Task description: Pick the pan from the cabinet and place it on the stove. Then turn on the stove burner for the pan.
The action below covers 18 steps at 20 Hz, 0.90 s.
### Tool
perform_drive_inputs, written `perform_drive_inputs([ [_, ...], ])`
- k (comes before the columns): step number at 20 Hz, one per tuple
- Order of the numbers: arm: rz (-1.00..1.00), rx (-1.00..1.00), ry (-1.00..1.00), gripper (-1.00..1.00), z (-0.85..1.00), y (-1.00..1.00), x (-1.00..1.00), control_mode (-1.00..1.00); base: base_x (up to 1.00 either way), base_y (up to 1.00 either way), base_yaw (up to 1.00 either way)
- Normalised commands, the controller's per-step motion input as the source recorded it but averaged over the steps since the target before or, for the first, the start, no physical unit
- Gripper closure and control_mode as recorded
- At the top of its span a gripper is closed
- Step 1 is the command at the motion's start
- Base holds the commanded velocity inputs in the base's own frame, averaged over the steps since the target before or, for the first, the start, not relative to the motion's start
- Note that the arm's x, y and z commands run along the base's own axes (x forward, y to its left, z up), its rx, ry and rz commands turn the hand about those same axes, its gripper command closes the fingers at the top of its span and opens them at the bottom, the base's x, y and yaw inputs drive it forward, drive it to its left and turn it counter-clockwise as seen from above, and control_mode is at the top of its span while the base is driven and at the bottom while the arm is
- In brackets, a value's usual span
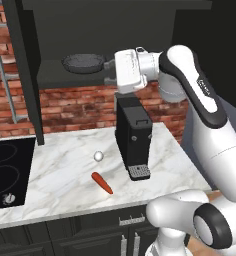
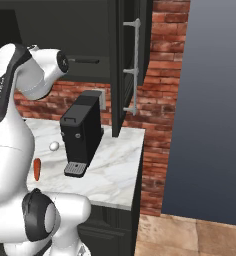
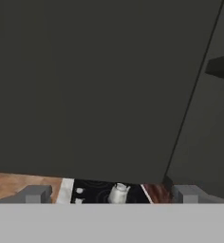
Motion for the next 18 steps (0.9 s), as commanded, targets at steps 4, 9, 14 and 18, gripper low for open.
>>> perform_drive_inputs([
  [4,0.04,0.01,-0.03,-1.00,0.00,-0.01,0.23,-1.00,0.00,0.00,0.00],
  [9,0.03,0.01,-0.06,-1.00,0.04,-0.01,0.07,-1.00,0.00,0.00,0.00],
  [14,0.00,-0.05,-0.11,-1.00,0.00,-0.06,0.00,-1.00,0.00,0.00,0.00],
  [18,0.00,-0.11,-0.06,-1.00,0.00,-0.06,0.03,-1.00,0.00,0.00,0.00],
])
